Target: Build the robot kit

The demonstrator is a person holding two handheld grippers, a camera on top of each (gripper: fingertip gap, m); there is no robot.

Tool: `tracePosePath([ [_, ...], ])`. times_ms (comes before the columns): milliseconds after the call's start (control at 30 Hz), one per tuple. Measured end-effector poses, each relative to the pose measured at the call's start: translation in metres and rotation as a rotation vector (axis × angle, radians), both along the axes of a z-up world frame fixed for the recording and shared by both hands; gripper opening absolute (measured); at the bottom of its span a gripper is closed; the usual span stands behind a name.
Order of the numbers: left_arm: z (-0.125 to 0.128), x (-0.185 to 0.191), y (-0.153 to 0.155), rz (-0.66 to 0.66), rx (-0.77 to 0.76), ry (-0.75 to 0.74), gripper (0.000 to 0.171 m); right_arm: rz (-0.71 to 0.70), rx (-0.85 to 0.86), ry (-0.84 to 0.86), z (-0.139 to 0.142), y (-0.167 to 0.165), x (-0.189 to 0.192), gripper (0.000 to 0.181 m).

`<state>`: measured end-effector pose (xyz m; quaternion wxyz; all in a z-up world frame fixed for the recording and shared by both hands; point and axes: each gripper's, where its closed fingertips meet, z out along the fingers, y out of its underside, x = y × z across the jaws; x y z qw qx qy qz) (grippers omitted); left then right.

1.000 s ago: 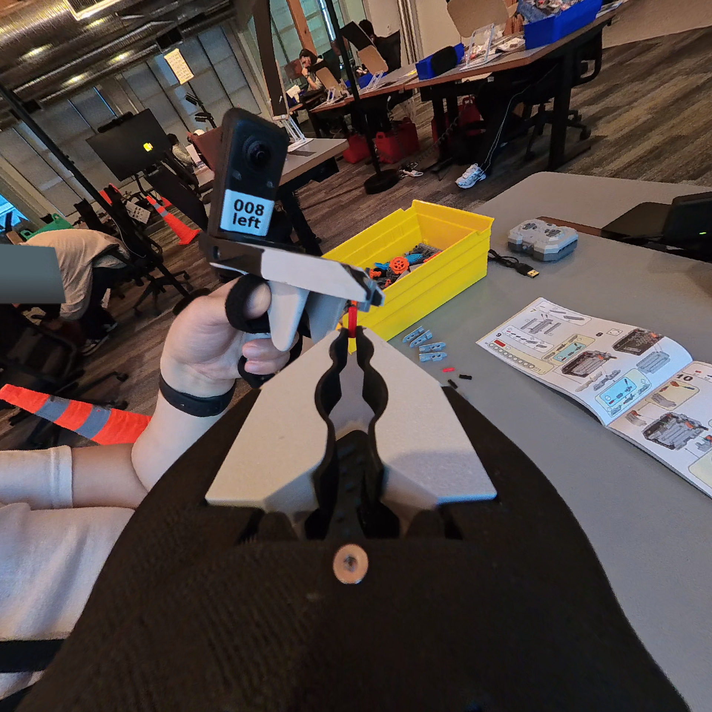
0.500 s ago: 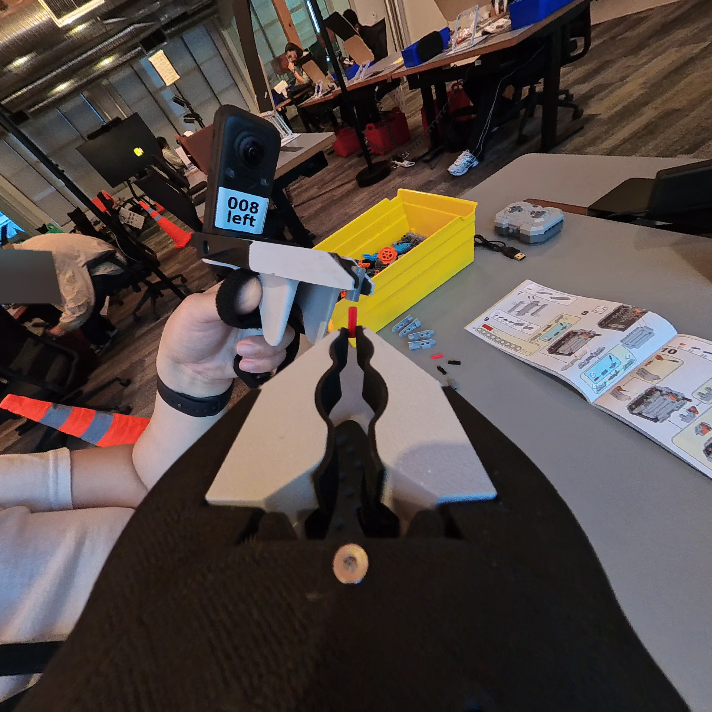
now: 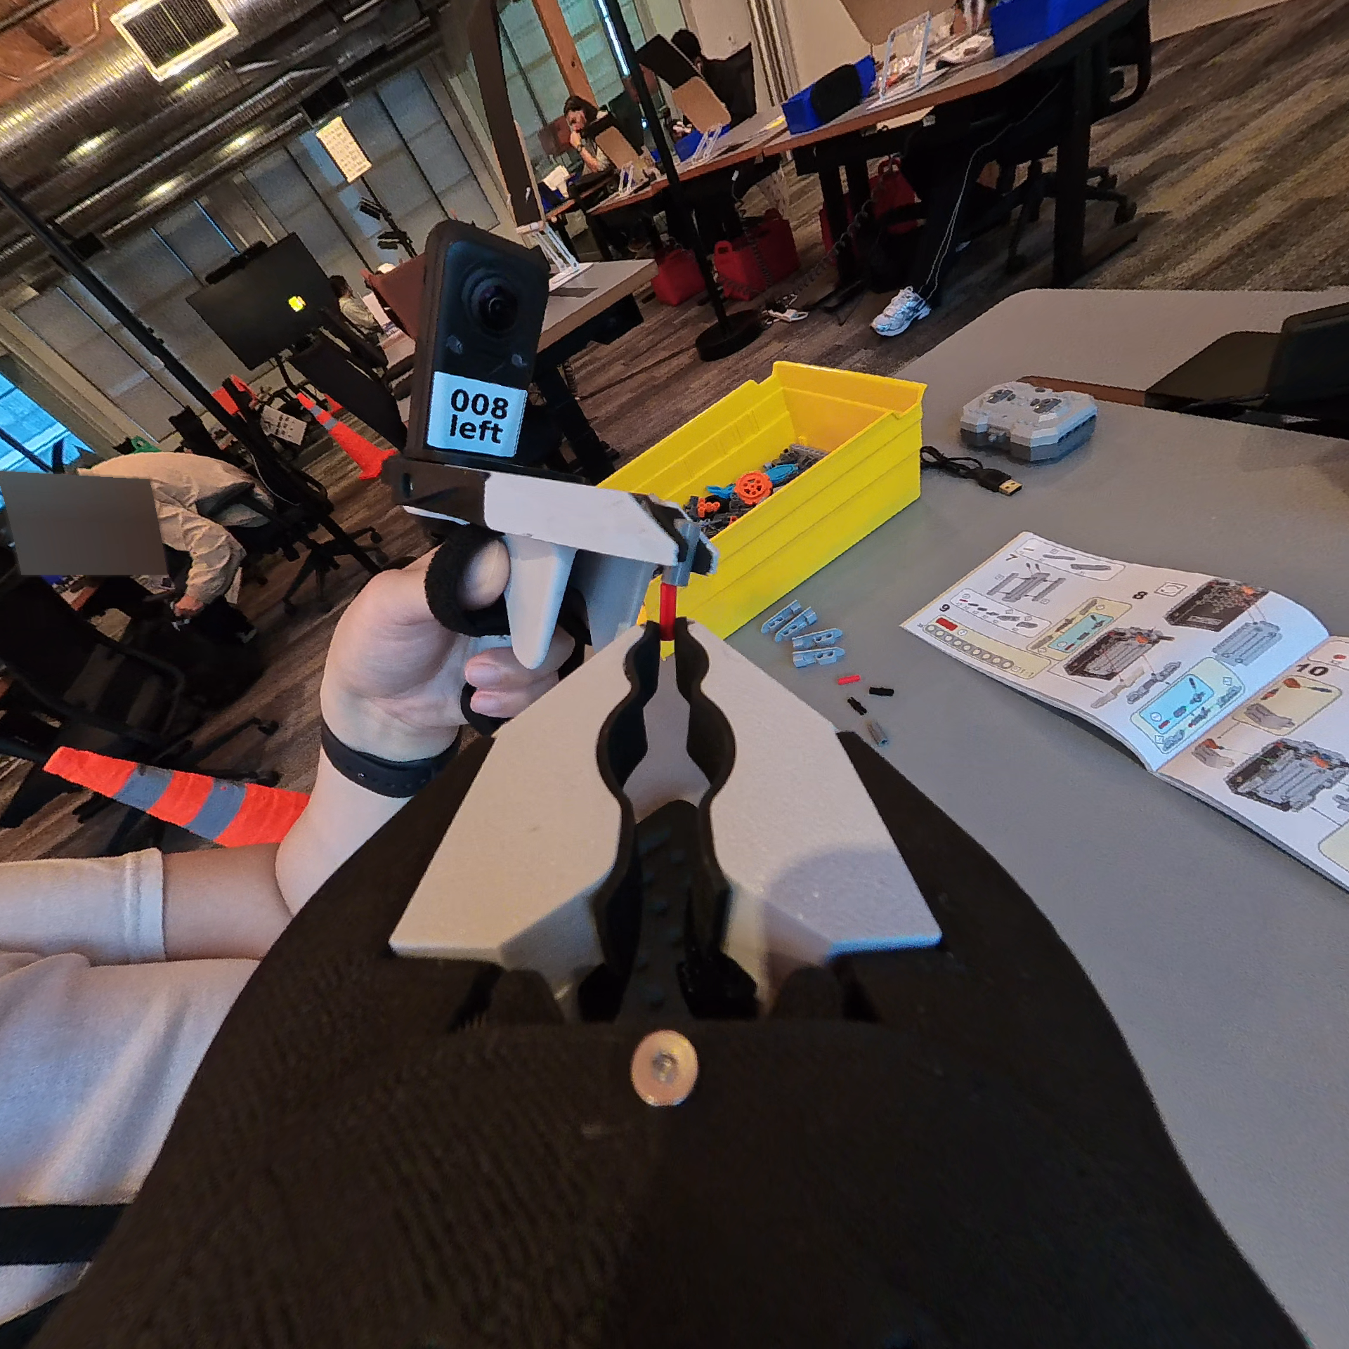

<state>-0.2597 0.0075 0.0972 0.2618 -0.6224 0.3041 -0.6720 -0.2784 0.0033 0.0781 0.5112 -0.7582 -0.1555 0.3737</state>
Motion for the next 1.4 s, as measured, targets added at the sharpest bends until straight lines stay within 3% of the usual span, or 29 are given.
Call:
tracePosePath([
  [733,-0.004,0.005,-0.001,0.026,0.109,0.047,0.004,-0.005,-0.011,0.014,-0.003,0.001,0.006,0.003],
  [900,-0.005,0.005,0.001,0.046,0.160,0.044,0.004,0.010,-0.023,0.101,-0.002,0.004,0.006,0.003],
  [1167,-0.004,0.004,0.011,0.093,0.097,-0.019,0.004,-0.049,0.070,0.133,-0.001,0.013,0.006,0.002],
  [1400,-0.008,0.004,0.011,0.103,0.172,0.021,0.004,-0.054,0.092,0.102,-0.006,0.015,0.005,0.002],
])
